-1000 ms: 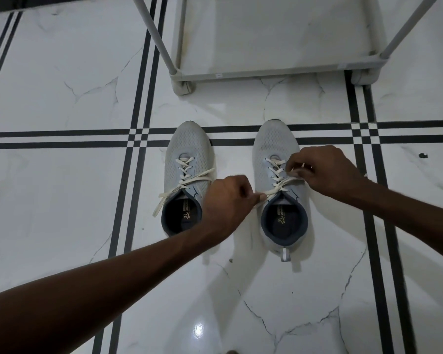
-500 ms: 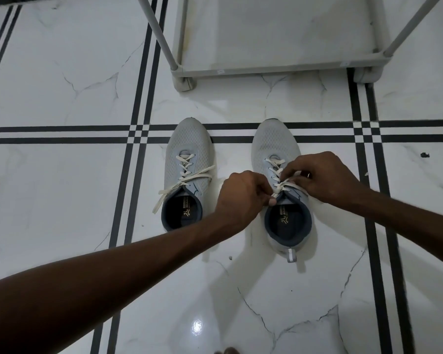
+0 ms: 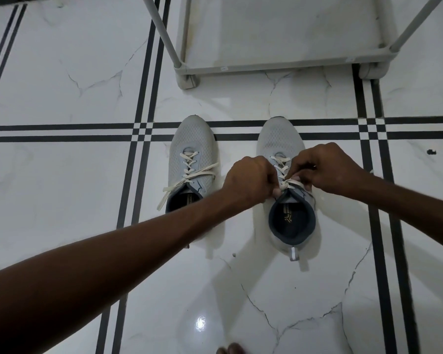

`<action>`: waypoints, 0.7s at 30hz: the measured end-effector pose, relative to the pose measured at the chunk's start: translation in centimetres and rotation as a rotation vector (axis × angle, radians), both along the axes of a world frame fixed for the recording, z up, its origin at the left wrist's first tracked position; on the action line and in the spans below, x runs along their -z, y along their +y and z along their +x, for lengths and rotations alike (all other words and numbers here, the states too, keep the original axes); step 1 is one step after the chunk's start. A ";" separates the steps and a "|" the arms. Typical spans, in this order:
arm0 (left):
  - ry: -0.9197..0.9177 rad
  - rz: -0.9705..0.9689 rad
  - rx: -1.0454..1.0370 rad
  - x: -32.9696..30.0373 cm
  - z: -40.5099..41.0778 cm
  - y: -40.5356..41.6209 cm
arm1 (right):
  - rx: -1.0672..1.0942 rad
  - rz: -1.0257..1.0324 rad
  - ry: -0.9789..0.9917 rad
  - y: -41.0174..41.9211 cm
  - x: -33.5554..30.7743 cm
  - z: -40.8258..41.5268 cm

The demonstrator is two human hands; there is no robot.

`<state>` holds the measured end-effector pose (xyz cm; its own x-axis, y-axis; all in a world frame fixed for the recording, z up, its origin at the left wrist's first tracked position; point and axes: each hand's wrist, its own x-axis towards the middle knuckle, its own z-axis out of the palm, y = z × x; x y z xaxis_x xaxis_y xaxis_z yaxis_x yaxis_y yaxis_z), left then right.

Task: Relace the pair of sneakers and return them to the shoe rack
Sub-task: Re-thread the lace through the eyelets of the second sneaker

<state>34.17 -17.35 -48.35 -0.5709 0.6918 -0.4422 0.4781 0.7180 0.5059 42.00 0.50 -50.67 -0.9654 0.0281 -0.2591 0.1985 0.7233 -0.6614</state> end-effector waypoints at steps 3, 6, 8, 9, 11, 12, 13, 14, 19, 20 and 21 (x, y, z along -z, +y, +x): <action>0.094 0.035 0.098 0.2 0.0 -0.4 | 0.027 -0.002 0.001 0.1 0.7 -0.1; 0.084 0.073 0.112 0.7 -0.4 -1.2 | 0.052 -0.034 -0.036 0.4 1.5 -0.5; 0.087 0.100 0.102 0.9 -0.5 -1.8 | 0.051 -0.035 -0.058 0.4 1.9 -0.8; 0.091 0.108 0.098 1.0 -0.5 -2.0 | 0.048 -0.033 -0.068 0.4 2.0 -1.0; 0.096 0.122 0.086 1.3 -0.3 -2.2 | 0.050 -0.036 -0.080 0.6 2.1 -1.3; 0.100 0.127 0.075 1.5 -0.2 -2.4 | 0.048 -0.039 -0.082 0.6 2.1 -1.5; 0.102 0.128 0.063 1.6 -0.1 -2.6 | 0.050 -0.040 -0.084 0.5 2.1 -1.5; 0.101 0.128 0.055 1.8 0.0 -2.7 | 0.052 -0.037 -0.087 0.3 1.9 -1.5; 0.115 0.071 0.087 1.8 0.0 -3.0 | 0.068 0.022 -0.054 -1.2 0.8 -1.2; 0.095 0.064 0.089 1.5 -0.3 -3.0 | 0.067 0.029 -0.037 -1.3 0.5 -1.1; 0.071 0.054 0.086 1.1 -0.6 -3.0 | 0.072 0.032 -0.036 -1.6 0.1 -1.1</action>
